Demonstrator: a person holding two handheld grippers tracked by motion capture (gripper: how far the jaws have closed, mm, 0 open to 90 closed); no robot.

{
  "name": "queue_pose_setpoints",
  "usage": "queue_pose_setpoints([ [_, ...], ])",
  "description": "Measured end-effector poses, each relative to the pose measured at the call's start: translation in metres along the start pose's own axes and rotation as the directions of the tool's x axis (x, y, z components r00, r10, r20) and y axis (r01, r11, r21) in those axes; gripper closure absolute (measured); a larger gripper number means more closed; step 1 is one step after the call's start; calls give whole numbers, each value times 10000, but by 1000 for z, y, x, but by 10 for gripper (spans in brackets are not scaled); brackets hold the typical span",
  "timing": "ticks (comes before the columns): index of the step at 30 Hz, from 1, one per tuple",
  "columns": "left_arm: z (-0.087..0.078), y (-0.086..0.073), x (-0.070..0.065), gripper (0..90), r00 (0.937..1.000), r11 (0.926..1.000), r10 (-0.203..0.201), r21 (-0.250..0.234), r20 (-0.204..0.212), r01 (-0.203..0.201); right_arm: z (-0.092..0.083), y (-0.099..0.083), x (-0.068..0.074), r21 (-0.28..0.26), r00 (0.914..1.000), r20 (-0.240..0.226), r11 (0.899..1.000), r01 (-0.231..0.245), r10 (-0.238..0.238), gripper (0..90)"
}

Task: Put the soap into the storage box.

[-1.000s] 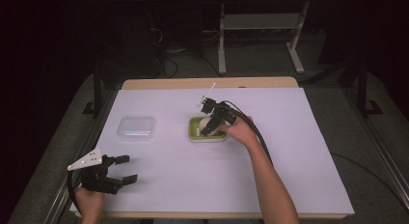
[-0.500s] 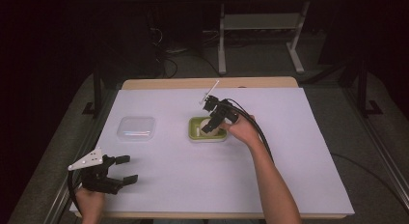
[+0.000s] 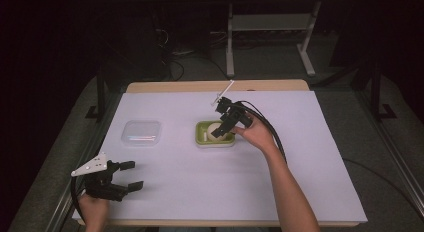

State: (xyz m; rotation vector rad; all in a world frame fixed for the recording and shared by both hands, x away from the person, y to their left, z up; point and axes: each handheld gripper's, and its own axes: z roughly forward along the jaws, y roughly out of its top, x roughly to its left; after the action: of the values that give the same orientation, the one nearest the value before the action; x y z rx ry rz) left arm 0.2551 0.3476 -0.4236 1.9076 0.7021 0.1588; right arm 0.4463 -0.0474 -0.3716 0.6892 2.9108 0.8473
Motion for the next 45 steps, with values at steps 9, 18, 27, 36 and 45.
queue_pose_setpoints([
  [9, 1, 0, -1, 131, 10000, 10000, -54, -42, 10, 54, -12, -10, 3, -503, 10000, 77, 9987, -5, 9, 231],
  [18, 1, 0, -1, 131, 10000, 10000, -48, -46, 22, 48, -20, -28, 2, -662, 9996, -130, 9975, -241, 233, 230],
  [27, 1, 0, -1, 131, 10000, 10000, -48, -52, 24, 48, -28, -47, 4, -919, 9983, -235, 9942, -555, 535, 227],
  [36, 2, 0, -1, 131, 10000, 10000, -47, 0, 36, 47, -33, -61, 11, -1074, 9987, -240, 9931, -468, 445, 222],
  [45, 3, 0, -2, 131, 10000, 10000, 5, 37, 37, -5, -39, -75, 14, -1268, 9983, -173, 9902, -578, 561, 219],
])
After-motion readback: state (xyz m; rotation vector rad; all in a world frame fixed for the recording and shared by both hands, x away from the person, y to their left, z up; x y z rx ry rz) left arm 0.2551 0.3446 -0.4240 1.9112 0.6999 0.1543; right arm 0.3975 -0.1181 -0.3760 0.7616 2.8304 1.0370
